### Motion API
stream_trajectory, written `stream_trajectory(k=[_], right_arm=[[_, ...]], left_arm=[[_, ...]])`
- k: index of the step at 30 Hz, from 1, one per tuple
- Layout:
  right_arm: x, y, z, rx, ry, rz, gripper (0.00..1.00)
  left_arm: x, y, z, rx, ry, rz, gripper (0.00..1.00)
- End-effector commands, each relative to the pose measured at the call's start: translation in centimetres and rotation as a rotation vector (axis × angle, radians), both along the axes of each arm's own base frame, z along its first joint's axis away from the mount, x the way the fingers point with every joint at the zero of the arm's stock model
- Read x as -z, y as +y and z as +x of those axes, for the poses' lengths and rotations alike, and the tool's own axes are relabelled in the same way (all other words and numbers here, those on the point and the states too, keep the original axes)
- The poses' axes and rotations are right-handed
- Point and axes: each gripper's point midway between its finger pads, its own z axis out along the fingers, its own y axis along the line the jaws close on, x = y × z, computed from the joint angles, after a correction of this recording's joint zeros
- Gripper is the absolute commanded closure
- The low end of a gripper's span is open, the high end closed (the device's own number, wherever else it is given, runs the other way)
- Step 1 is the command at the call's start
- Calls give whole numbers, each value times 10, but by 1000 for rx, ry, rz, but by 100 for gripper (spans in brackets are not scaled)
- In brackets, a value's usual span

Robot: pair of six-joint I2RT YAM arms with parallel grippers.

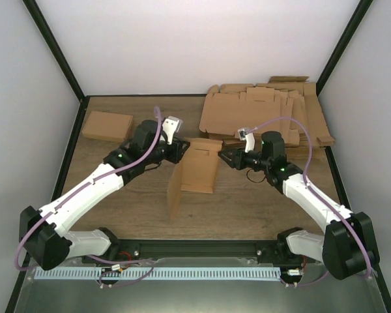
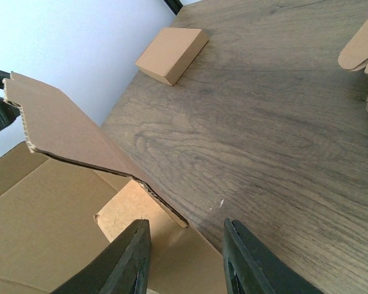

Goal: Fold the paper box

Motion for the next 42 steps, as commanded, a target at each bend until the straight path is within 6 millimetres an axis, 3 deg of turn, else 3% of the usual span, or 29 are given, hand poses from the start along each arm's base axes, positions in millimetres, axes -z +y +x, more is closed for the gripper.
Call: stream_trajectory(k=[1, 6, 13, 18, 23, 28, 32, 37, 40, 42], right_arm=[[4, 0, -1, -15, 27, -23, 65], [3, 0, -1, -17, 23, -20, 65], [2, 1, 0, -20, 16, -24, 65], [0, 1, 1, -24, 12, -26, 65], [1, 2, 3, -27, 14, -37, 65], [2, 1, 3, -25, 15, -45, 65], [2, 1, 3, -25, 15, -45, 66], [4, 0, 3, -24, 15, -51, 65], [4, 1, 4, -24, 14, -51, 65], [3, 1, 4, -26, 14, -49, 65]], left_arm=[[-4, -15, -4, 62, 50, -51, 69], [0, -22, -3, 90, 76, -63, 78], [8, -28, -2, 107, 117, -57, 79], [13, -30, -2, 116, 145, -51, 63], [21, -33, -3, 150, 218, -68, 62], [4, -39, -9, 237, 255, -164, 60], [-29, -37, -14, 260, 198, -225, 56], [-65, -11, -12, 198, 105, -256, 53], [-59, 36, 13, 44, 93, -235, 56], [-52, 58, 19, 9, 107, -257, 60]])
